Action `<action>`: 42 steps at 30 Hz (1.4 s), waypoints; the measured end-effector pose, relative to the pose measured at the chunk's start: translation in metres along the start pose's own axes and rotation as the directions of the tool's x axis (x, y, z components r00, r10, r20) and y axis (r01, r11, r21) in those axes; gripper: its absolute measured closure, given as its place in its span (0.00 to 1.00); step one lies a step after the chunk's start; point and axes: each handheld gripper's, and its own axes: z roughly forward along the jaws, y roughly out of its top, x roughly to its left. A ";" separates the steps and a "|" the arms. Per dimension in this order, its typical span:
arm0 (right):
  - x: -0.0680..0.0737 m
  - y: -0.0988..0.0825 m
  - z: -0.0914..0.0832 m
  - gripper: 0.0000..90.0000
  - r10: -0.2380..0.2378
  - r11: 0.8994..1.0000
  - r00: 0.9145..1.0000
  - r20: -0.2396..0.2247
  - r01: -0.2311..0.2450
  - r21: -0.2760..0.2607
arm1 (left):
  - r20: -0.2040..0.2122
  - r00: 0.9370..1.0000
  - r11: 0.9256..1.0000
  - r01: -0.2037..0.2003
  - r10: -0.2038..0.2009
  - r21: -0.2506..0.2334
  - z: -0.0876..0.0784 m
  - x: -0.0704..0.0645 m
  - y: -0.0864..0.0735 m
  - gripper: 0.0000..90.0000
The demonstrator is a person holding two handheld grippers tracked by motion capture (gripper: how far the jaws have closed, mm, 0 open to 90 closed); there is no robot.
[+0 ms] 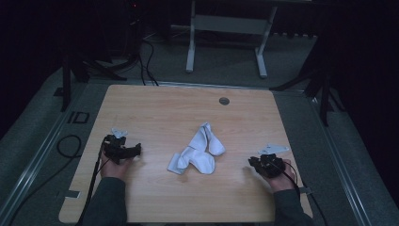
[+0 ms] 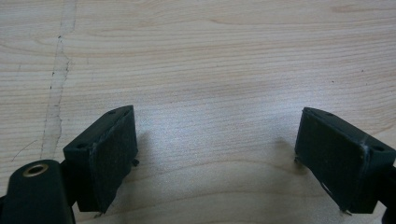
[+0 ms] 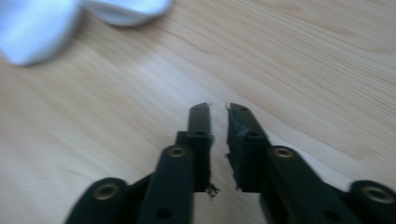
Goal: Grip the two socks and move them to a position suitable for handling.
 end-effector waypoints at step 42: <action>0.097 0.022 0.036 1.00 -0.198 0.974 0.962 -0.188 0.215 0.074 | 0.002 1.000 1.000 -0.005 0.005 -0.004 -0.001 -0.001 -0.001 0.17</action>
